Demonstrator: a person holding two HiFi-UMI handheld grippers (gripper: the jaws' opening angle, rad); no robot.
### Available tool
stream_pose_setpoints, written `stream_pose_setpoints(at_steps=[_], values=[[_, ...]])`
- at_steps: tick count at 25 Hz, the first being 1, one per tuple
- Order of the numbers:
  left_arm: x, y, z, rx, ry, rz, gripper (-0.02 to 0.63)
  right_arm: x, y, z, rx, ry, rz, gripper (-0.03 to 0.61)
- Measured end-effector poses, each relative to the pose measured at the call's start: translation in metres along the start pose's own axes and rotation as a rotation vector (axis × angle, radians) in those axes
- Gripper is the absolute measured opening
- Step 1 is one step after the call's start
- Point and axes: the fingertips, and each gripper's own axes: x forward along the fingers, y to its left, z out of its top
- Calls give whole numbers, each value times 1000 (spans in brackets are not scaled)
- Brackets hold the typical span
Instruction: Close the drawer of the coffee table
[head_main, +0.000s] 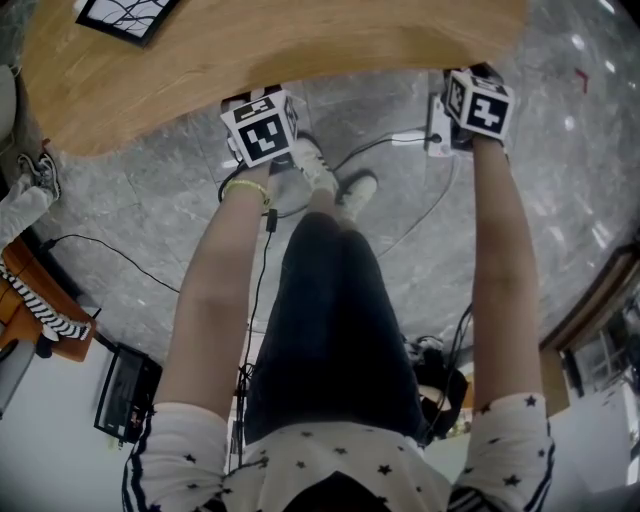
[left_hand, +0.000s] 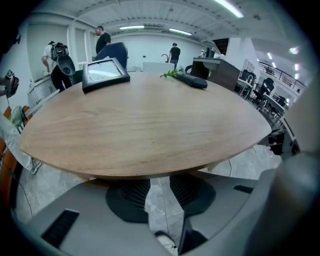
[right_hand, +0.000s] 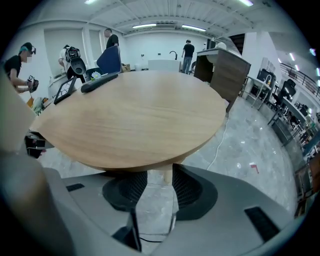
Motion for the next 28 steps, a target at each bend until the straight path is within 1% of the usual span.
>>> stream_pose_setpoints(at_steps=[2, 5, 6, 11, 12, 19, 22, 28], values=[[-4, 3, 0, -2, -2, 11, 110, -4, 1, 0, 5, -3, -4, 142], [-10, 6, -2, 1, 4, 17, 50, -11, 4, -3, 15, -1, -12, 126], [-12, 6, -3, 6, 8, 16, 36, -14, 5, -4, 16, 0, -16, 112], [-26, -1, -7, 17, 2, 4, 9, -29, 12, -11, 4, -10, -25, 24], [-29, -4, -8, 17, -2, -4, 8, -33, 13, -12, 7, -17, -23, 14], [-54, -29, -12, 22, -46, -75, 8, -62, 33, -14, 17, -75, 15, 9], [-70, -40, -16, 28, -54, -97, 8, -79, 48, -14, 24, -107, 54, 9], [-108, -64, -22, 15, -82, -141, 8, -122, 78, -24, 52, -162, 134, 9]])
